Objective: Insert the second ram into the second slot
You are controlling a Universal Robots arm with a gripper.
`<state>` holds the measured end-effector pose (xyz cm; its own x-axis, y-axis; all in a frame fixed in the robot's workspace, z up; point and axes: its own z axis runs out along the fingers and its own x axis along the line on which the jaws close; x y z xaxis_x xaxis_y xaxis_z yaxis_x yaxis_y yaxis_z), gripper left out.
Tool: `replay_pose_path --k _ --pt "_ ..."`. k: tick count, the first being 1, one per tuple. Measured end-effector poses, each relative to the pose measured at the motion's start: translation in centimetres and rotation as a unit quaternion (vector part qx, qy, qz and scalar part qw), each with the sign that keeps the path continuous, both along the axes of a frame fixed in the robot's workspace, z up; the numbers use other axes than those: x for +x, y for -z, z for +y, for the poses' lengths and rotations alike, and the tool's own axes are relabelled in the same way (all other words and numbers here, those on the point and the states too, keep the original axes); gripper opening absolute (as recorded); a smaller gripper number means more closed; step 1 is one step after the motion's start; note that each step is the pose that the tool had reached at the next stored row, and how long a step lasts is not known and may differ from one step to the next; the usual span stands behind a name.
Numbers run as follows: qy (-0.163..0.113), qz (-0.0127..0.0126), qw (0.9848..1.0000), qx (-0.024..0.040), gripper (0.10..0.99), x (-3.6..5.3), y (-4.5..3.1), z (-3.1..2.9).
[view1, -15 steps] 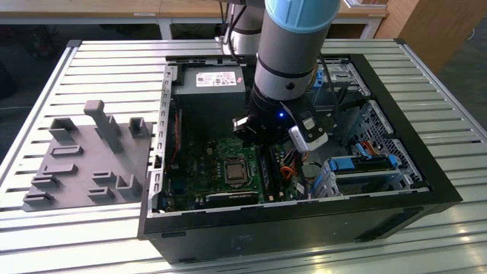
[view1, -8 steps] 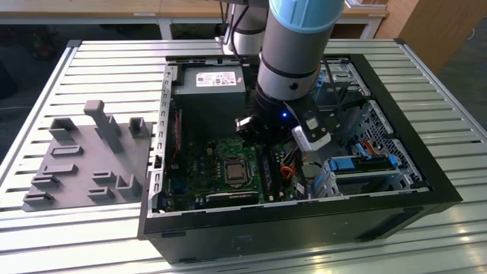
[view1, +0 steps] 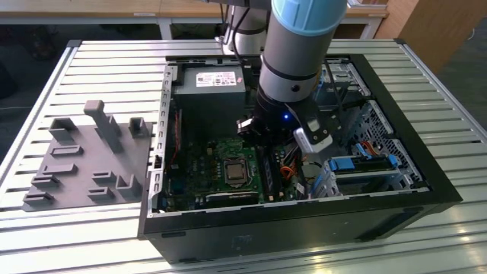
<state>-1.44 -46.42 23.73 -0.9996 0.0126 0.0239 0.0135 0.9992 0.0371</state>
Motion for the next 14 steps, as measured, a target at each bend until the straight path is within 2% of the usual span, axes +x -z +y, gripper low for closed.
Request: replay_pose_path --k 3,14 --pt "0.0 0.0002 1.0 0.0 0.133 0.0 0.08 -0.22" --pt "-0.004 0.0013 1.0 -0.0001 0.133 0.14 0.57 -0.23"
